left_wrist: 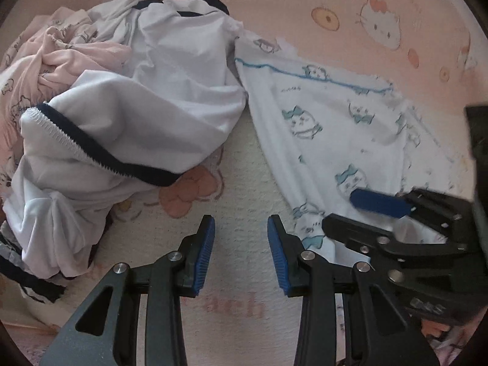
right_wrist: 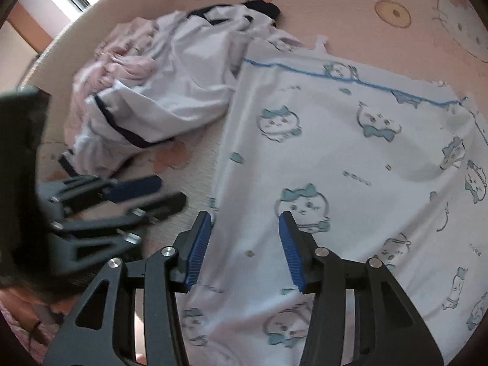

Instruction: Fold clothes

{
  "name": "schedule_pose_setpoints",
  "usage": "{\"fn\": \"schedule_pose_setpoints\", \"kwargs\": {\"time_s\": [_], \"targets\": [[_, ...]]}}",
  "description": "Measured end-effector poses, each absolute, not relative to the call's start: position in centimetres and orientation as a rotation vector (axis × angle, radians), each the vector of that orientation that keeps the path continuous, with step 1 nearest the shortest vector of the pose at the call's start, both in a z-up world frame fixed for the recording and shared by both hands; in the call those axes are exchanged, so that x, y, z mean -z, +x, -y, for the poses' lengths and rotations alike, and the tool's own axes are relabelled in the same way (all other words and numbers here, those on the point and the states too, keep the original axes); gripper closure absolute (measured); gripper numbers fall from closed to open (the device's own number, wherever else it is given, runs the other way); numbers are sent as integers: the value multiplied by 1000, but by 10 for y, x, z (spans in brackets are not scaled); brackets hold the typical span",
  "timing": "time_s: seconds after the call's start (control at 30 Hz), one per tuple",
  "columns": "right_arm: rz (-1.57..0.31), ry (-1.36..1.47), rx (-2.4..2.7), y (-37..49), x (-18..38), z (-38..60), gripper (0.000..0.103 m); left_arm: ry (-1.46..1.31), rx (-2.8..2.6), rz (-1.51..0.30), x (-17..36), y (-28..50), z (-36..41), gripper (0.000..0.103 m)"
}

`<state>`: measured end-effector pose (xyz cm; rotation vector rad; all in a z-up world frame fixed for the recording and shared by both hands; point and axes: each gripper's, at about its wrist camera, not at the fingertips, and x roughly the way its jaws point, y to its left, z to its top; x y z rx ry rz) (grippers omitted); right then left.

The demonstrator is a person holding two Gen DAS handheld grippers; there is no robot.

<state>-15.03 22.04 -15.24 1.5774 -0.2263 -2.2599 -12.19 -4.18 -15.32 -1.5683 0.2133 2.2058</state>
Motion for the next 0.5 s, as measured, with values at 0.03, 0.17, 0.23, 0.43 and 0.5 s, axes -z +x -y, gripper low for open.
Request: {"fn": "schedule_pose_setpoints", "kwargs": {"time_s": [0.03, 0.17, 0.23, 0.43, 0.5], "targets": [[231, 1601, 2263, -151, 157, -224, 56, -1560, -2200, -210, 152, -123, 42, 70], [348, 1595, 2244, -153, 163, -239, 58, -1531, -2138, -111, 149, -122, 42, 82], [366, 1592, 2238, -152, 165, -242, 59, -1498, -2126, -129, 149, -119, 33, 82], [277, 1599, 2273, -145, 164, -239, 67, -1449, -2102, -234, 157, -112, 11, 83], [287, 1597, 2276, -145, 164, -240, 67, -1478, -2085, -261, 165, -114, 8, 81]]}}
